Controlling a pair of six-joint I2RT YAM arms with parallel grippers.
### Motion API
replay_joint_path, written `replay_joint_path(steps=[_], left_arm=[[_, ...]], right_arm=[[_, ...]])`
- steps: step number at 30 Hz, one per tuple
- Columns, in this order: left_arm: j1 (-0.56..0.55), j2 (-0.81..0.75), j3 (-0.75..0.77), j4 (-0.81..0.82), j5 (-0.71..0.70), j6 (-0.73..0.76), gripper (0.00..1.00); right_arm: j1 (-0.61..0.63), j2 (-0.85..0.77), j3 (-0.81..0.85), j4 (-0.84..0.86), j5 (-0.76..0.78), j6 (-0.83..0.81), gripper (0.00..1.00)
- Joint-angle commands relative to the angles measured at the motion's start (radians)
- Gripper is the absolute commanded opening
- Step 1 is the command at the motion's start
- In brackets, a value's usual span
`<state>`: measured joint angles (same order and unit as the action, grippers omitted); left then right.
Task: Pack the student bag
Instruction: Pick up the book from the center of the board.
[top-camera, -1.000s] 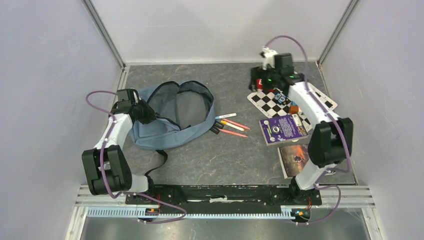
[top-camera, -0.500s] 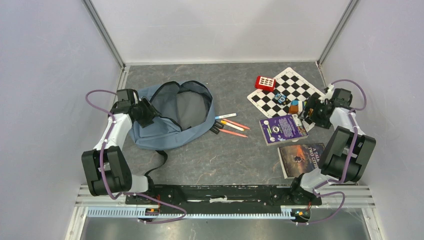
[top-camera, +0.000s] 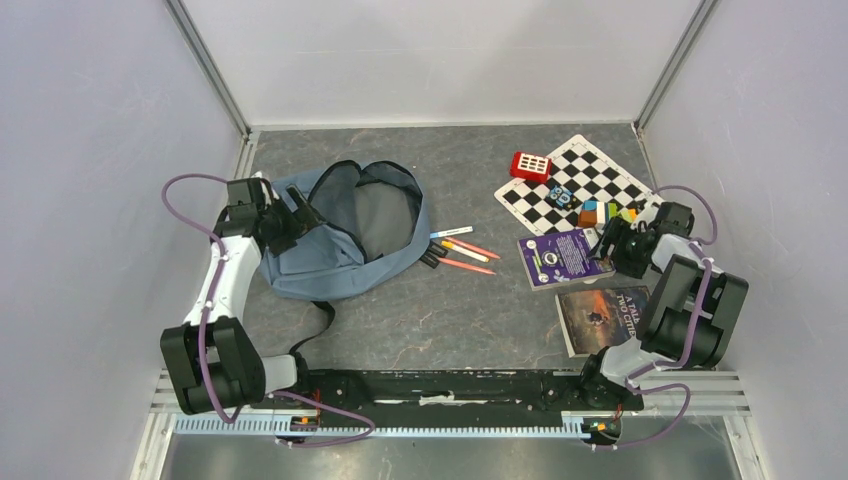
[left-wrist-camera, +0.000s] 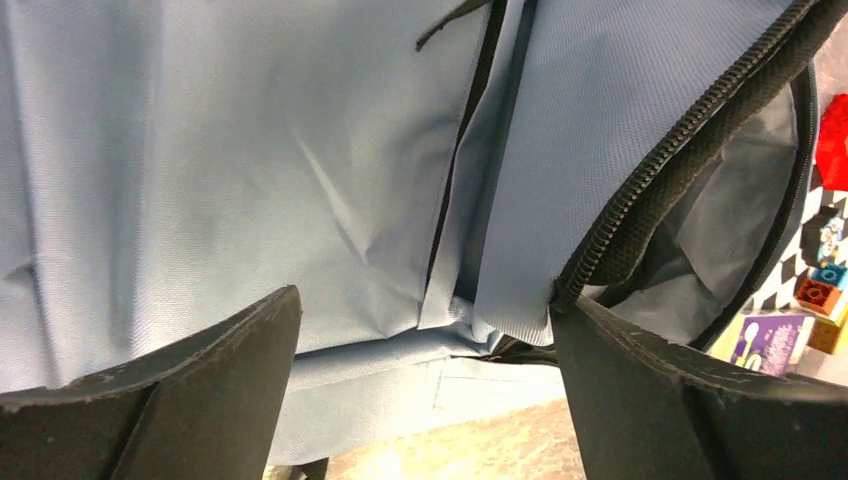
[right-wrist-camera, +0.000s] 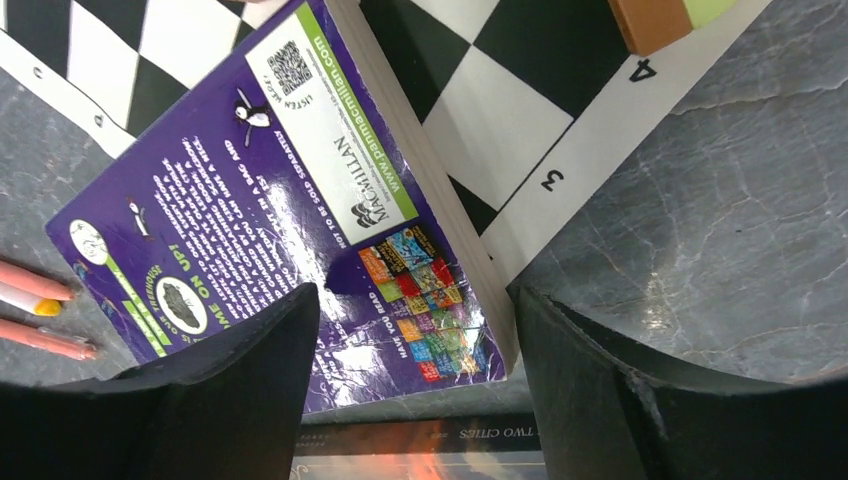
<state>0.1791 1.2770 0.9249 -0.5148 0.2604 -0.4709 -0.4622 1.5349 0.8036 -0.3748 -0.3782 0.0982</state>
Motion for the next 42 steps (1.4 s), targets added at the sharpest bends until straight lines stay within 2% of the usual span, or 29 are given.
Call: replay_joint_path(steps=[1, 7, 13, 21, 26, 30, 34, 42], left_arm=[[-0.012, -0.09, -0.005, 0.022, -0.086, 0.083, 1.0], [-0.1, -0.168, 0.056, -0.036, -0.235, 0.1, 1.0], [-0.326, -0.169, 0.161, -0.078, -0.353, 0.034, 1.0], [-0.586, -0.049, 0.271, -0.043, -0.383, -0.062, 1.0], [-0.682, 0.055, 0.318, 0.032, -0.274, -0.06, 1.0], [-0.723, 0.18, 0.337, 0.148, -0.056, -0.1, 1.0], [-0.756, 0.363, 0.384, 0.242, 0.094, -0.144, 1.0], [-0.822, 0.692, 0.624, 0.242, 0.205, -0.179, 0.98]], right_arm=[[0.014, -0.017, -0.03, 0.028, -0.062, 0.004, 0.76], [0.106, -0.062, -0.073, 0.007, -0.069, 0.074, 0.73], [0.252, -0.137, -0.128, 0.03, -0.004, 0.175, 0.72], [0.267, -0.153, -0.155, 0.086, 0.053, 0.268, 0.75], [0.281, -0.132, -0.169, 0.082, 0.06, 0.296, 0.73], [0.289, -0.125, -0.199, 0.106, 0.037, 0.338, 0.68], [0.289, -0.111, -0.21, 0.109, 0.044, 0.346, 0.66], [0.29, -0.127, -0.224, 0.112, 0.083, 0.347, 0.65]])
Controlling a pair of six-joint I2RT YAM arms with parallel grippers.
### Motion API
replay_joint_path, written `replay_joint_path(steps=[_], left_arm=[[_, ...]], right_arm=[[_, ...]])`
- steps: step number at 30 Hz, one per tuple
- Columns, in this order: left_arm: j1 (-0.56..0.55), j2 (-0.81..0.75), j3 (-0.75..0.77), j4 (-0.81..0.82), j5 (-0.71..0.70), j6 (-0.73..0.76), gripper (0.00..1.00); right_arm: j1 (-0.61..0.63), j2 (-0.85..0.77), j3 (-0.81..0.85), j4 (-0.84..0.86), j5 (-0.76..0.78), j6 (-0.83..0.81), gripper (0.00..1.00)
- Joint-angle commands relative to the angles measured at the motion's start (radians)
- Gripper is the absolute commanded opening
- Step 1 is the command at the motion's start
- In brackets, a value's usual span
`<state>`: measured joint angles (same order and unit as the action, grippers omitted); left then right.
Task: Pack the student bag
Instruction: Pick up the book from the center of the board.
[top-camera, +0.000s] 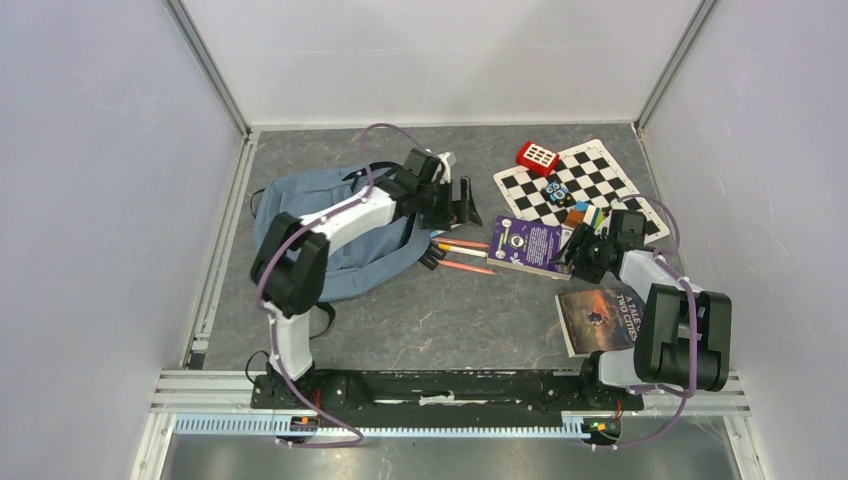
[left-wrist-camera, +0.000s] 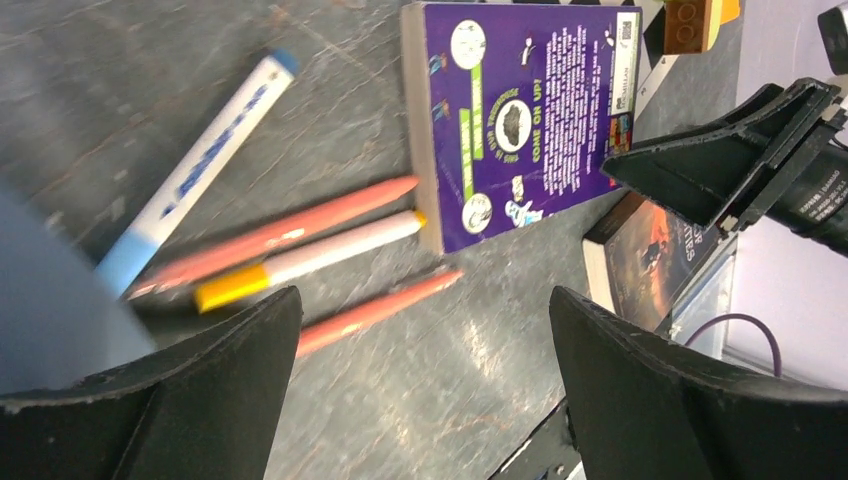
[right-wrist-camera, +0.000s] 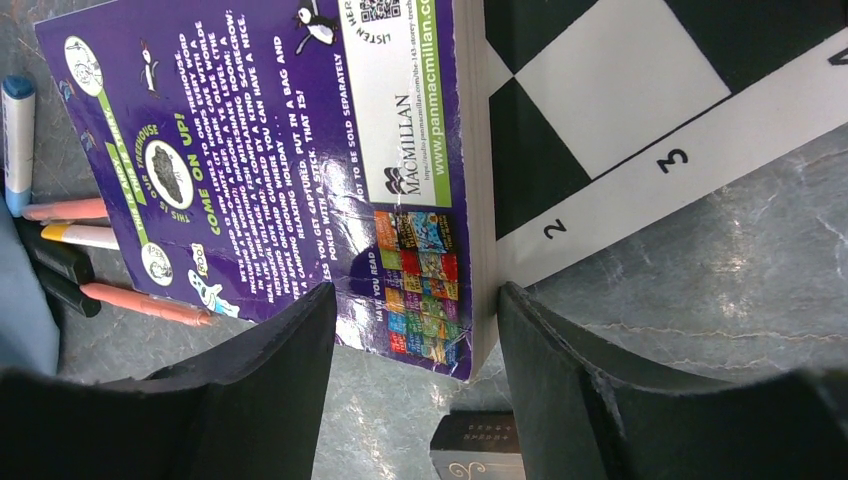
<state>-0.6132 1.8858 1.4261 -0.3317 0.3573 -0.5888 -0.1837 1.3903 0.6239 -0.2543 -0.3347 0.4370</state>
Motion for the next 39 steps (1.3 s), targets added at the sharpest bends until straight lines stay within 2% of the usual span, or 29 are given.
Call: replay_joint_path(steps=[1, 10, 17, 22, 30, 35, 39], left_arm=[[-0.04, 0.118, 0.154, 0.059, 0.113, -0.066, 0.97], [-0.089, 0.359, 0.35, -0.01, 0.1, -0.066, 0.89], [-0.099, 0.427, 0.429, -0.099, 0.006, -0.001, 0.9], [-0.108, 0.46, 0.447, -0.099, 0.045, 0.007, 0.88], [-0.124, 0.496, 0.47, -0.071, 0.123, 0.001, 0.68], [-0.136, 0.495, 0.454, -0.035, 0.231, -0.036, 0.51], [-0.145, 0.456, 0.398, -0.007, 0.233, -0.053, 0.46]], right_arm=[[0.012, 0.019, -0.044, -0.008, 0.042, 0.005, 0.65], [0.012, 0.01, -0.055, -0.001, 0.026, 0.004, 0.63], [0.013, -0.008, -0.067, -0.002, 0.02, 0.009, 0.63], [0.012, -0.015, -0.076, 0.006, -0.002, 0.017, 0.62], [0.012, -0.033, -0.101, 0.025, -0.045, 0.041, 0.59], [0.012, -0.071, -0.113, 0.046, -0.092, 0.084, 0.57], [0.012, -0.102, -0.116, 0.082, -0.134, 0.144, 0.55]])
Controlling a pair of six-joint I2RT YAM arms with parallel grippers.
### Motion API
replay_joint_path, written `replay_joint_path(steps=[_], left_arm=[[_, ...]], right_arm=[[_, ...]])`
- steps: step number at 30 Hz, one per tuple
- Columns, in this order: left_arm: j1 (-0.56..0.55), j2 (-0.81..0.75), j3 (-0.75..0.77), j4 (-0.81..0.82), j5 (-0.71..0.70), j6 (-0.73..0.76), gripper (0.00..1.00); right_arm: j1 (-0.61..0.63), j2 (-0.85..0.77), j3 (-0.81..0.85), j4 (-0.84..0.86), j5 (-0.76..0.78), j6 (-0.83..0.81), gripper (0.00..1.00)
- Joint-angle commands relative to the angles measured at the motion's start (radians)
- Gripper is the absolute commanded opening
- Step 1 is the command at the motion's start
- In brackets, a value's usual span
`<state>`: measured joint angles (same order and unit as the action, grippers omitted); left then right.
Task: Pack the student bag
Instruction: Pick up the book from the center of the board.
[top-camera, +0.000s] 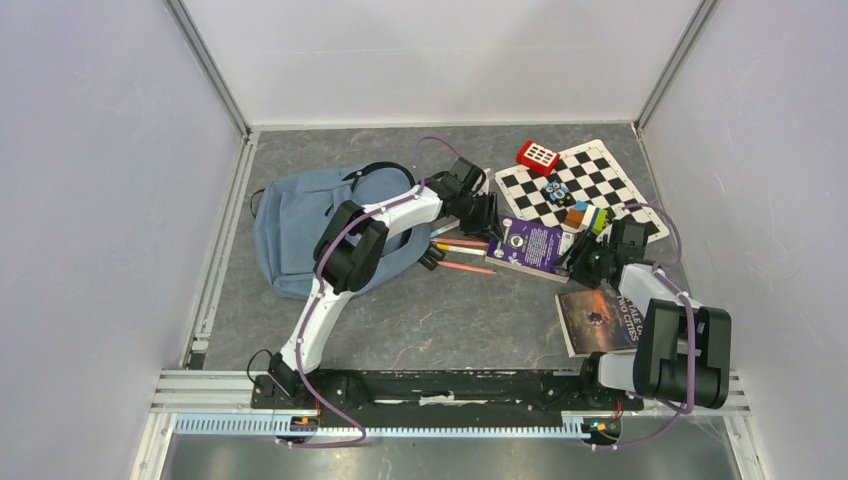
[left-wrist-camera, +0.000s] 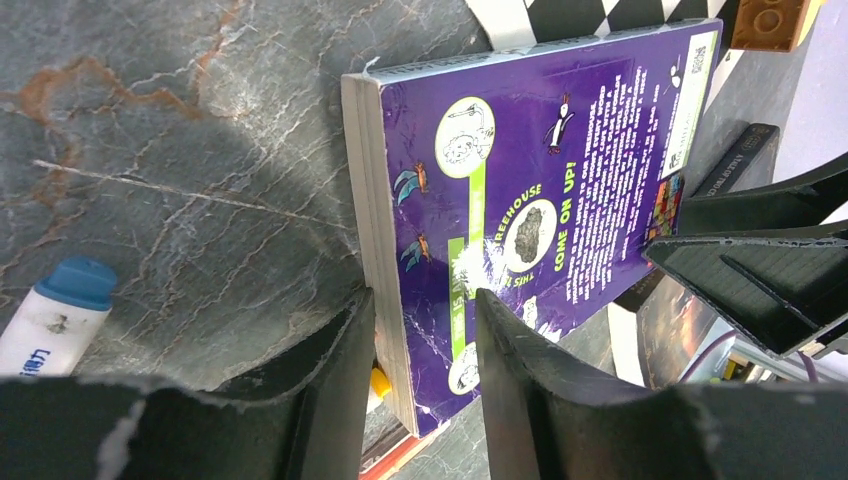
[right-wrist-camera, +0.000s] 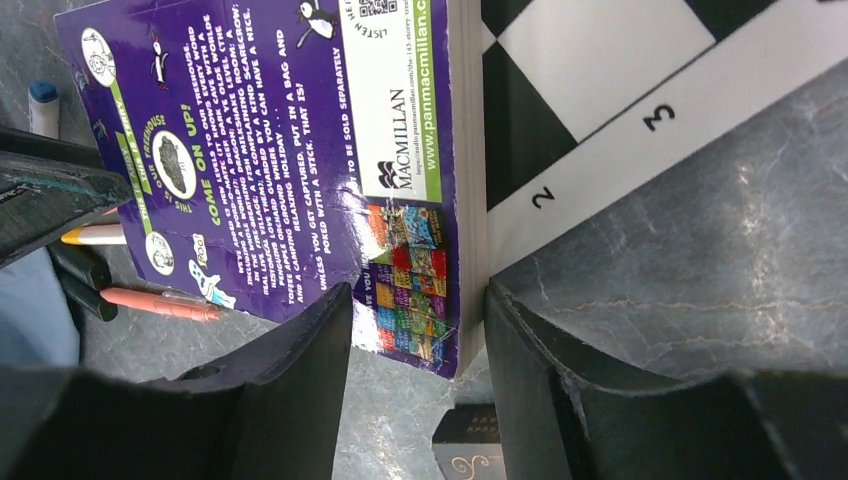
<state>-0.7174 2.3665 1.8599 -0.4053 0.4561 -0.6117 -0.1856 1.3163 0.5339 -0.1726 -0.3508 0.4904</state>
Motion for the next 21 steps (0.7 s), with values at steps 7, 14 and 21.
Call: replay_joint_path(steps=[7, 14, 21], left_arm=[[-0.04, -0.037, -0.057, 0.094, 0.155, -0.054, 0.44], [-0.042, -0.044, -0.066, 0.112, 0.167, -0.068, 0.42], [-0.042, -0.053, -0.076, 0.117, 0.163, -0.067, 0.41]], right_arm=[[0.015, -0.083, -0.028, 0.085, -0.168, 0.206, 0.51], [0.014, -0.095, -0.058, 0.151, -0.176, 0.249, 0.5], [0.014, -0.087, -0.084, 0.146, -0.151, 0.238, 0.41]])
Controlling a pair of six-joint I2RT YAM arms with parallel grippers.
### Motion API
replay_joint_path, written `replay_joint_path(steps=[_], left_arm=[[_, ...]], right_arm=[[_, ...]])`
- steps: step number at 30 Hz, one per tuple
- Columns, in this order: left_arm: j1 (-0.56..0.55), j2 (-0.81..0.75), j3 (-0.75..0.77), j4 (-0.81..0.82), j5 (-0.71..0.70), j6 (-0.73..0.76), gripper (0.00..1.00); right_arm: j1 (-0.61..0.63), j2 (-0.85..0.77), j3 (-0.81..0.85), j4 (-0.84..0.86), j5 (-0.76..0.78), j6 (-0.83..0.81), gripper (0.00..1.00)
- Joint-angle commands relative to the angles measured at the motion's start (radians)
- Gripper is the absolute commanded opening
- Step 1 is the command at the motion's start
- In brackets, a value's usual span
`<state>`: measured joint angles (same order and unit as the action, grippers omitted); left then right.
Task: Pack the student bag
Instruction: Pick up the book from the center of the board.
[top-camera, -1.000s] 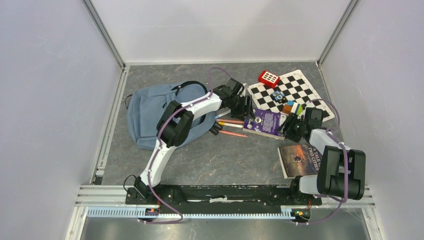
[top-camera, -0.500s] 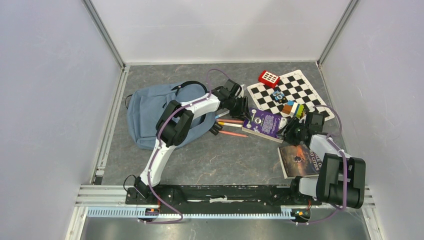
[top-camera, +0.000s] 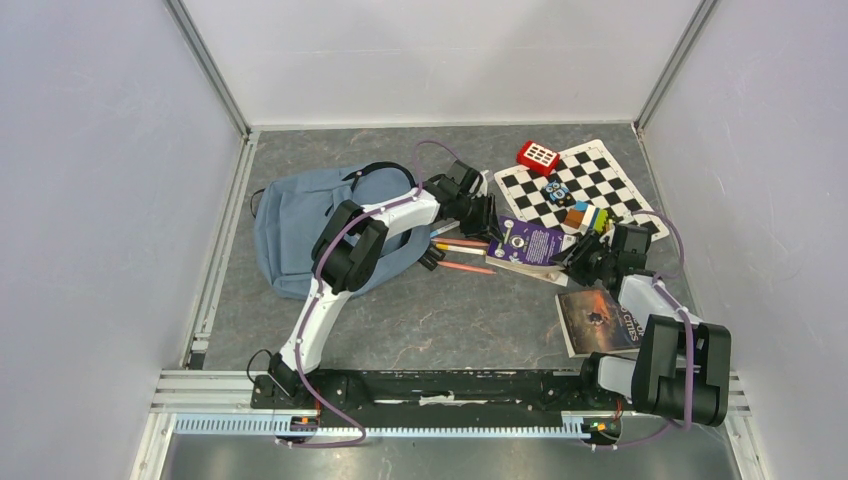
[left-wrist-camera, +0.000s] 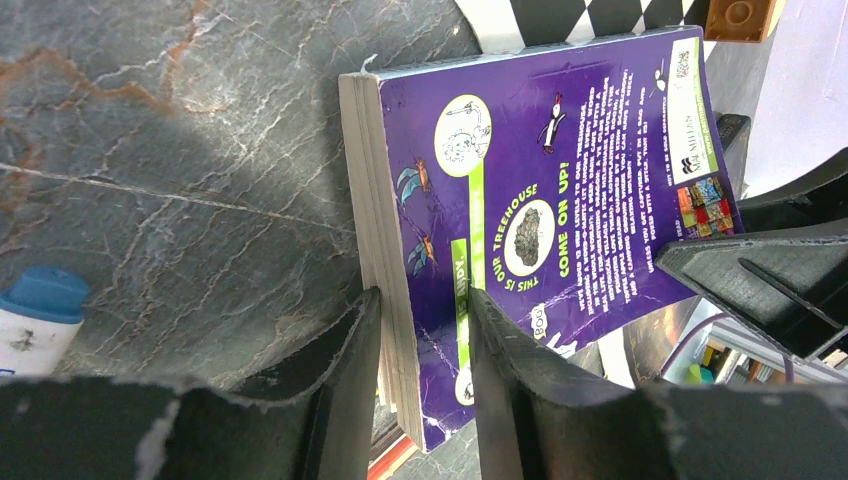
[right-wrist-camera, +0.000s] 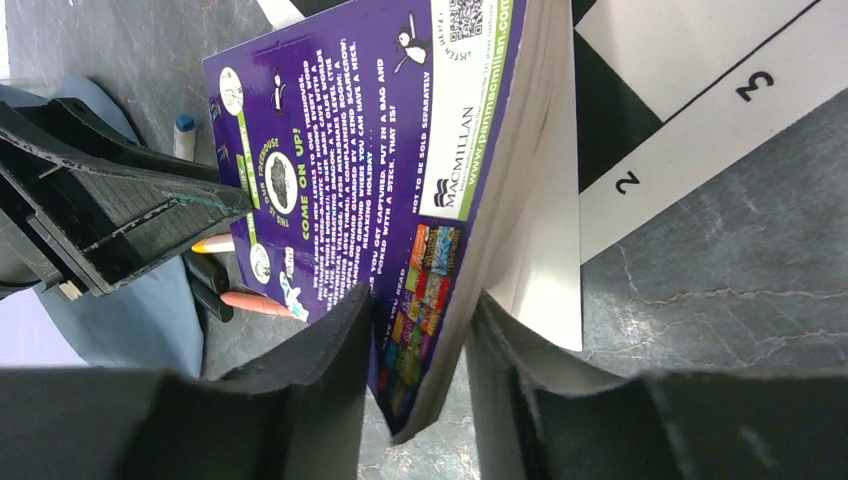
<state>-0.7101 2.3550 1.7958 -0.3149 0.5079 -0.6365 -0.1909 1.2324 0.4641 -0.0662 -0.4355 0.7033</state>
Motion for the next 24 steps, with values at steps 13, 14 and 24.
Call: replay_joint_path(steps=[13, 14, 24], left_arm=[[-0.006, -0.216, 0.088, -0.075, -0.017, 0.067, 0.83], [0.005, -0.246, 0.086, -0.076, -0.029, 0.072, 0.88], [0.152, -0.542, 0.002, -0.115, 0.057, 0.172, 1.0]], right_arm=[[0.019, -0.161, 0.196, -0.126, 0.102, -0.092, 0.0], [0.019, -0.178, 0.219, -0.127, 0.107, -0.104, 0.0], [0.02, -0.114, 0.514, -0.105, -0.208, -0.385, 0.0]])
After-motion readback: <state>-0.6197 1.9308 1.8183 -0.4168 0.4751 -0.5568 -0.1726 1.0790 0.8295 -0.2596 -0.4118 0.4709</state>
